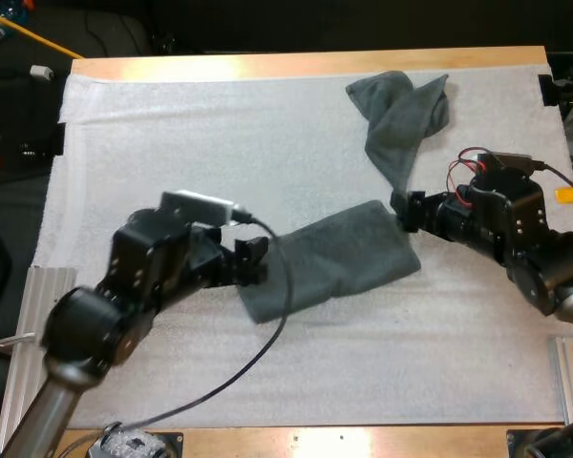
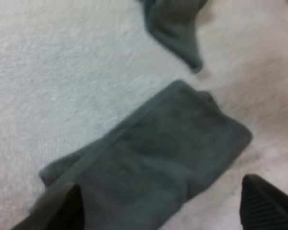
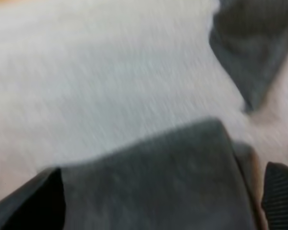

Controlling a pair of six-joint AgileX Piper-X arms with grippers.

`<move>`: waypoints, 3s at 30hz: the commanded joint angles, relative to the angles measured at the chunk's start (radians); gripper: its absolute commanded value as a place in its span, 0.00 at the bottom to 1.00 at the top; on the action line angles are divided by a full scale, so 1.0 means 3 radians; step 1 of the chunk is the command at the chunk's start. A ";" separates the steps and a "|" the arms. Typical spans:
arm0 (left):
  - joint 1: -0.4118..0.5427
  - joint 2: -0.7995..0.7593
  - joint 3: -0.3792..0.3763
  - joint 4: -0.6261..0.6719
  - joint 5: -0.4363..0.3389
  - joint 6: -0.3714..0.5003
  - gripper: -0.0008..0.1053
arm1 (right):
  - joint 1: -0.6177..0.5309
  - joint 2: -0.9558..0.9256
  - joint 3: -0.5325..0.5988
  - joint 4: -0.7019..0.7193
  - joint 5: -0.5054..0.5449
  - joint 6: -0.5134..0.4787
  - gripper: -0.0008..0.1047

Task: Pick towel from pile, fold and stack

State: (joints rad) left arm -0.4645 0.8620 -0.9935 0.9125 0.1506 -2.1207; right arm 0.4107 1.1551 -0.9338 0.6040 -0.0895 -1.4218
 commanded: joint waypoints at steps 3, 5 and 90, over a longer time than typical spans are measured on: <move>0.0009 -0.0187 -0.0030 0.0055 0.0069 -0.0251 0.62 | -0.0242 -0.0026 -0.0069 0.0249 -0.0164 -0.0072 0.77; 0.0009 -0.0286 -0.0030 0.0087 0.0106 -0.0379 0.62 | -0.0443 -0.0015 -0.0069 0.0321 -0.0412 -0.0072 0.77; 0.0009 -0.0512 0.0114 0.1139 0.0535 -0.0429 0.62 | 0.0858 0.1197 -0.0062 0.0796 -0.0099 0.0222 0.01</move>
State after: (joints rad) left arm -0.4645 0.7150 -0.9551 1.2529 0.3035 -2.2519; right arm 0.6721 1.5202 -0.9499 0.8488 -0.1085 -1.3634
